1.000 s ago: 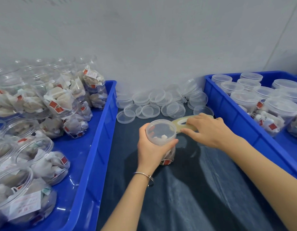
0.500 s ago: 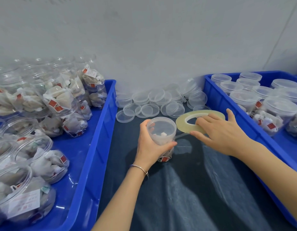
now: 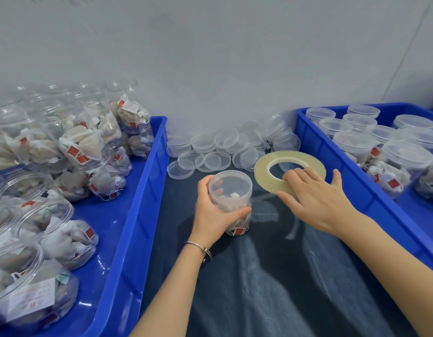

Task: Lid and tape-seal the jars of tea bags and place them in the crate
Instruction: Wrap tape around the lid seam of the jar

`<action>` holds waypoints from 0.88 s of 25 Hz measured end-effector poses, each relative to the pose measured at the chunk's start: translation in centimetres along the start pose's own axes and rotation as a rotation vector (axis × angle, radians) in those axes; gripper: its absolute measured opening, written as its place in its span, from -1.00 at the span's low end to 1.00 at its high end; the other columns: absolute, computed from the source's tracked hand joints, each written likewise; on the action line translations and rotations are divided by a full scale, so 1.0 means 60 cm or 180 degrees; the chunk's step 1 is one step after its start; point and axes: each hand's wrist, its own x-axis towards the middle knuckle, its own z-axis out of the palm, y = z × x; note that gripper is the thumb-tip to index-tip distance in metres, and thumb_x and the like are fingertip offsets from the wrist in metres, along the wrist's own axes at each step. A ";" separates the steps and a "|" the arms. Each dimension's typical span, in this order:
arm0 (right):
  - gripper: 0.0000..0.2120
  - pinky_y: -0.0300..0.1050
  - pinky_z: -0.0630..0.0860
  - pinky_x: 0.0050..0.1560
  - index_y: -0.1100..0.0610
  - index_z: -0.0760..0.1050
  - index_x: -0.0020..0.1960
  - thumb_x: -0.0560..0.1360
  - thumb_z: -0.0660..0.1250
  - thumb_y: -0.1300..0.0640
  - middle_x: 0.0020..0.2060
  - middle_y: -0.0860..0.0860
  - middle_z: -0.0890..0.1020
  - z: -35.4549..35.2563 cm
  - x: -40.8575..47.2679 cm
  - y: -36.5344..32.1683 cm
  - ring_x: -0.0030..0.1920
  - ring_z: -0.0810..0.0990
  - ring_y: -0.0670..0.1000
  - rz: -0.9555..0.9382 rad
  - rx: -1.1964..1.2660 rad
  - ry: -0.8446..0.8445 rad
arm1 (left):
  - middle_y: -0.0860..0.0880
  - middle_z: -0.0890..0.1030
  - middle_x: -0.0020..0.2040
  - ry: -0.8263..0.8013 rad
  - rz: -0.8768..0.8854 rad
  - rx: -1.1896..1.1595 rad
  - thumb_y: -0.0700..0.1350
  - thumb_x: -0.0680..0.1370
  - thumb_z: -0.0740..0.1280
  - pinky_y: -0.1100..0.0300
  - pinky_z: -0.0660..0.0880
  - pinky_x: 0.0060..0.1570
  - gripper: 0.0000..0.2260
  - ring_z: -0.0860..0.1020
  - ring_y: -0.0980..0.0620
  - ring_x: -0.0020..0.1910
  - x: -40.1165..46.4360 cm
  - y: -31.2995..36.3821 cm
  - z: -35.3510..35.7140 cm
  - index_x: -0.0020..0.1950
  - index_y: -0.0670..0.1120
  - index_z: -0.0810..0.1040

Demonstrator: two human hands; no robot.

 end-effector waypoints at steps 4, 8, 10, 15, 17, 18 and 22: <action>-0.66 0.16 0.30 0.20 0.05 0.28 0.22 0.59 -0.03 -0.14 0.10 -0.09 0.32 0.009 0.031 -0.013 0.22 0.24 -0.02 -0.0213 0.0057 0.0041 | 0.08 0.51 0.22 -0.0452 -0.0085 -0.0141 -0.28 0.17 0.64 0.17 0.48 0.22 -0.21 0.52 0.16 0.20 0.002 -0.005 -0.025 0.29 -0.02 0.34; -0.60 0.00 0.39 -0.03 0.08 0.35 0.13 0.57 -0.01 -0.22 0.14 -0.04 0.40 0.010 0.052 -0.015 0.21 0.30 0.03 -0.0334 0.0163 0.0095 | 0.03 0.52 0.24 -0.0827 -0.0128 -0.0157 -0.35 0.19 0.62 0.19 0.51 0.16 -0.22 0.53 0.18 0.20 0.007 -0.002 -0.041 0.30 -0.04 0.34; -0.62 -0.06 0.34 -0.15 0.07 0.33 0.07 0.57 0.01 -0.23 0.13 -0.07 0.42 0.013 0.056 -0.013 0.18 0.32 0.01 -0.0474 0.0367 -0.0043 | 0.04 0.52 0.22 -0.0988 -0.0155 -0.0151 -0.39 0.19 0.60 0.28 0.49 0.10 -0.21 0.53 0.22 0.19 0.009 -0.001 -0.047 0.30 -0.07 0.33; -0.82 -0.02 0.34 0.06 -0.01 0.27 0.07 0.61 0.04 -0.11 0.10 -0.12 0.37 0.002 0.072 -0.007 0.16 0.27 -0.05 -0.0785 0.0667 -0.0720 | 0.07 0.51 0.24 -0.1331 -0.0301 -0.0219 -0.45 0.21 0.56 0.25 0.48 0.15 -0.20 0.50 0.18 0.25 0.014 -0.001 -0.060 0.35 -0.10 0.31; -0.84 0.03 0.35 0.14 -0.01 0.30 0.08 0.60 0.07 -0.06 0.05 -0.13 0.36 -0.003 0.076 -0.005 0.17 0.27 -0.04 -0.0841 0.0770 -0.0750 | 0.01 0.50 0.28 -0.1390 -0.0295 -0.0251 -0.47 0.22 0.54 0.23 0.47 0.19 -0.20 0.49 0.14 0.27 0.016 -0.001 -0.062 0.36 -0.12 0.31; -0.84 0.05 0.36 0.14 0.00 0.32 0.08 0.60 0.08 -0.06 0.03 -0.14 0.36 -0.005 0.078 -0.005 0.16 0.28 -0.04 -0.0863 0.0794 -0.0729 | -0.01 0.50 0.28 -0.1423 -0.0308 -0.0252 -0.48 0.22 0.54 0.24 0.47 0.18 -0.20 0.49 0.15 0.27 0.017 0.000 -0.062 0.36 -0.12 0.31; -0.73 0.03 0.41 0.05 -0.04 0.36 0.03 0.54 0.13 -0.23 0.03 -0.16 0.42 -0.013 0.079 0.001 0.13 0.33 -0.07 -0.0958 0.0814 -0.0613 | 0.06 0.54 0.22 -0.1737 -0.0356 -0.0174 -0.50 0.22 0.52 0.31 0.45 0.11 -0.20 0.51 0.17 0.24 0.025 0.002 -0.072 0.36 -0.13 0.31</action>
